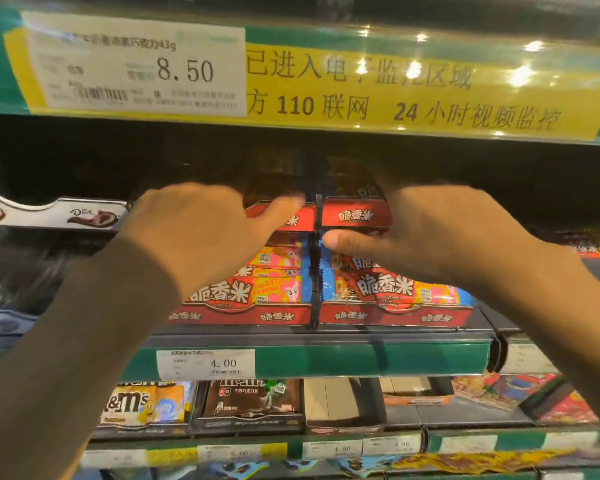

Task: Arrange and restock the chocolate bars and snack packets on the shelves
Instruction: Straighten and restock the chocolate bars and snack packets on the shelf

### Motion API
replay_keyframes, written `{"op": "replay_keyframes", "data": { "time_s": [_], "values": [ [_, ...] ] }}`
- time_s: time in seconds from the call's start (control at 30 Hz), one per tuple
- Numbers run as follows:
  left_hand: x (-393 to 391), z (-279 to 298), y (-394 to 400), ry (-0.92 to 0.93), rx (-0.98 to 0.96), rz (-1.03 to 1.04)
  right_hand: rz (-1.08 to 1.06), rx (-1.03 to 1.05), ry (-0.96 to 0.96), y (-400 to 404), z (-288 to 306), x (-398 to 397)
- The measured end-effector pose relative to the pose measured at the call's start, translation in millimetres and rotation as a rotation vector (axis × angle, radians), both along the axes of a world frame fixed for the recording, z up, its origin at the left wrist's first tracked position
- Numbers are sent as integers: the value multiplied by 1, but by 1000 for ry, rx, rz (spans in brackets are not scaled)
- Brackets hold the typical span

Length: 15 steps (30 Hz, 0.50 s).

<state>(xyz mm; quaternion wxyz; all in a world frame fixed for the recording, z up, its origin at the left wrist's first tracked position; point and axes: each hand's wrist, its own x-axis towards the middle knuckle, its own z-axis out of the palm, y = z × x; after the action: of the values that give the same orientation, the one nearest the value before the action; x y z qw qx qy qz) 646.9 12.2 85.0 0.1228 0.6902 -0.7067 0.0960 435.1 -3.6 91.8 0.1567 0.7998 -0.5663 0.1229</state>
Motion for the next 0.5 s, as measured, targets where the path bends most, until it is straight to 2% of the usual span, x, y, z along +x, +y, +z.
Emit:
{"op": "replay_keyframes", "data": {
  "time_s": [0.23,0.5],
  "values": [
    [-3,-2,5,9,12,17,-28,-124,-19,19,-7,5],
    [-5,-2,1,-53,35,33,-59,-85,12,13,-8,6]
  ]
}}
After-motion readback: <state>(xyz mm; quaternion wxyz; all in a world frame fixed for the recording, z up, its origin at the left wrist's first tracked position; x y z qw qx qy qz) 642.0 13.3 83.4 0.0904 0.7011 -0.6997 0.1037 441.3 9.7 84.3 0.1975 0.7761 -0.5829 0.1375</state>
